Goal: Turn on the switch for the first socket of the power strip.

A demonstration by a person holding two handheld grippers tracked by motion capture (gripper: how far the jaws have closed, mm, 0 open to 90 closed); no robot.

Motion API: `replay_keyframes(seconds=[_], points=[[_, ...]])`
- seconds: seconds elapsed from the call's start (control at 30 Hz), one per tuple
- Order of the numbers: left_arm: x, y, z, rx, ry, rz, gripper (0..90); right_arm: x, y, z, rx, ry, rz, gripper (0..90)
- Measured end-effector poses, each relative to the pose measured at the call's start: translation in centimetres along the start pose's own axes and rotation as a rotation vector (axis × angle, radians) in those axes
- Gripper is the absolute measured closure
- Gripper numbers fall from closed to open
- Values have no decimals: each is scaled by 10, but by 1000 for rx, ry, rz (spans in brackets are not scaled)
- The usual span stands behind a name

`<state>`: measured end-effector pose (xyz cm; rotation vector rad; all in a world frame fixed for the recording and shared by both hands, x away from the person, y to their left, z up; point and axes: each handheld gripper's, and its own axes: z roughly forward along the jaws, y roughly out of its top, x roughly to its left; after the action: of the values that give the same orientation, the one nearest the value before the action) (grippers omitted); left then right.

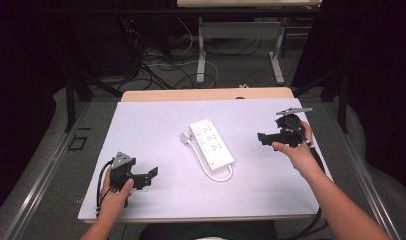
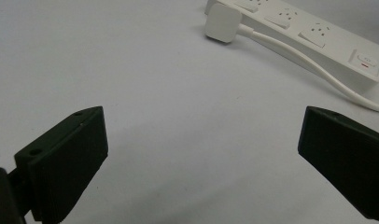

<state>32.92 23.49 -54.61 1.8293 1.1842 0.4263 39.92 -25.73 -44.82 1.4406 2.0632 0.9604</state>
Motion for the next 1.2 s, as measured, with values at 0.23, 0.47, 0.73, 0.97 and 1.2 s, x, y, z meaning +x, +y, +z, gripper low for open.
replay_keyframes(seconds=[0.23,0.47,0.73,0.97,1.2], points=[[0,0,0,2,2,0,15,-7,-28,-11,-31,15,34,0],[0,0,1,3,3,0,15,-22,-55,-17,-42,17,92,0],[0,-1,1,-2,13,-2,16,-42,-83,-16,-39,-21,155,0],[1,-1,1,16,6,0,17,-52,-104,-13,-46,-52,191,0],[1,-1,1,12,7,1,17,-57,-117,-7,-58,-72,207,0]])
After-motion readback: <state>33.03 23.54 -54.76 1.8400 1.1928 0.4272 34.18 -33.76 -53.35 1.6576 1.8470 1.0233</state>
